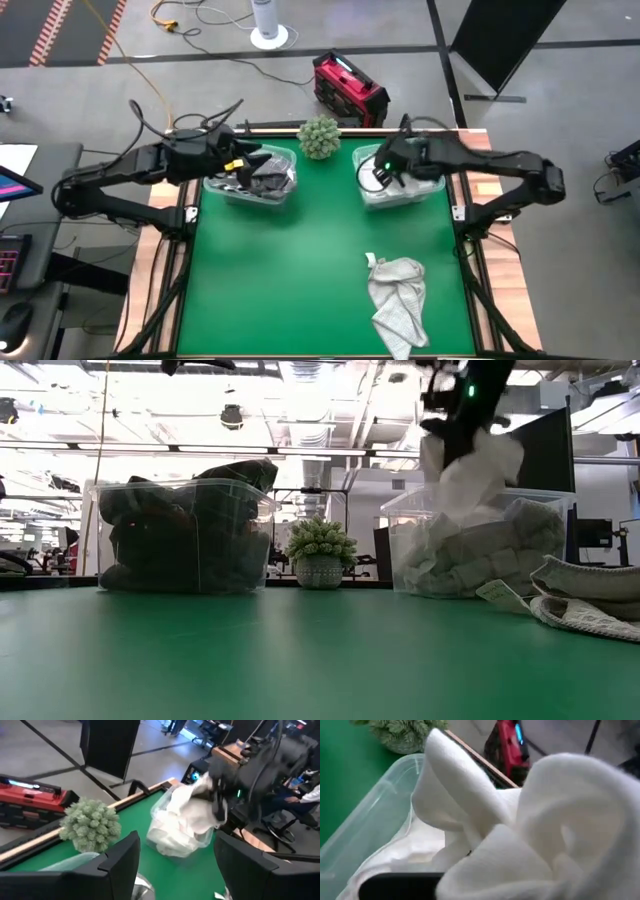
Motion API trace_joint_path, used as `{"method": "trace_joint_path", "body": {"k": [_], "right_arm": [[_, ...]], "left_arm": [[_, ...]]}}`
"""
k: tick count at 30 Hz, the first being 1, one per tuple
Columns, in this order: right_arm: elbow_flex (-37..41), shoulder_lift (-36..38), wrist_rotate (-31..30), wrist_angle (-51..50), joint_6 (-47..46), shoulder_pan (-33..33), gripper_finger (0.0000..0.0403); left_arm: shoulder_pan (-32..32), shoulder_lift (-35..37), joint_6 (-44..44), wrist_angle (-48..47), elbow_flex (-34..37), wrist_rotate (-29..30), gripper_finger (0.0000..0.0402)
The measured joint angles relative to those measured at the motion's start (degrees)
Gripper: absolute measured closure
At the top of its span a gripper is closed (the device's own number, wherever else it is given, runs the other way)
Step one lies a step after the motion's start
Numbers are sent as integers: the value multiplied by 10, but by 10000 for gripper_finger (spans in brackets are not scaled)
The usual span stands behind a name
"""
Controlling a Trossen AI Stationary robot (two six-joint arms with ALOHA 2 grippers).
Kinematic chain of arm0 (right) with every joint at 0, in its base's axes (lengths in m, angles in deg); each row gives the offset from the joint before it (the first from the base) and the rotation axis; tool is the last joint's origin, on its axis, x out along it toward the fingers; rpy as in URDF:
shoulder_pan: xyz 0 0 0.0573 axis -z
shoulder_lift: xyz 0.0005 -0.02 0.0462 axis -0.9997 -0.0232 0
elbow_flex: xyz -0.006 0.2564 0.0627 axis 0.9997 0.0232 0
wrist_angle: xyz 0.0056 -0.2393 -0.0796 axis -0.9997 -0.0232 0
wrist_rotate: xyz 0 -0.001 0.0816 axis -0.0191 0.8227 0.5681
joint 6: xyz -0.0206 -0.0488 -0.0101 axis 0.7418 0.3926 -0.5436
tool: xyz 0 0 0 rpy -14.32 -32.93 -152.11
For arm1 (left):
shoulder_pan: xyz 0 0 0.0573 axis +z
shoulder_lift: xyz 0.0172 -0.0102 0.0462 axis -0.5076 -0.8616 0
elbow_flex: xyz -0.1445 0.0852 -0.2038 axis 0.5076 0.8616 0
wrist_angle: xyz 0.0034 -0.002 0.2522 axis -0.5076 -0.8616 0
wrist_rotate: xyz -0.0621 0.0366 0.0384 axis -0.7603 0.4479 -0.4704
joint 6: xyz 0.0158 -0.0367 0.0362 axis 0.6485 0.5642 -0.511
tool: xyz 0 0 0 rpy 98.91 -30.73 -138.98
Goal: Sort towels by color in basket
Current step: Put the white towel into the right transparent bin
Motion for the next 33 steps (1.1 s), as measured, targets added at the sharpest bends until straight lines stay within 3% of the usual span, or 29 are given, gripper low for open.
{"method": "trace_joint_path", "body": {"k": [4,8,14,21,27,33], "right_arm": [[117,-3,9,168,43,-18,351],[186,-3,116,253,28,-9,338],[220,-1,207,237,-39,45,353],[220,-1,207,196,-139,132,345],[220,-1,226,216,-99,170,340],[222,-3,326,263,-29,179,294]], "left_arm": [[0,11,-5,-13,0,8,158],[0,20,-6,-23,0,17,158],[0,22,-6,-23,0,19,158],[0,22,10,-20,0,18,158],[0,22,17,-21,0,10,158],[0,22,17,-21,0,10,158]]}}
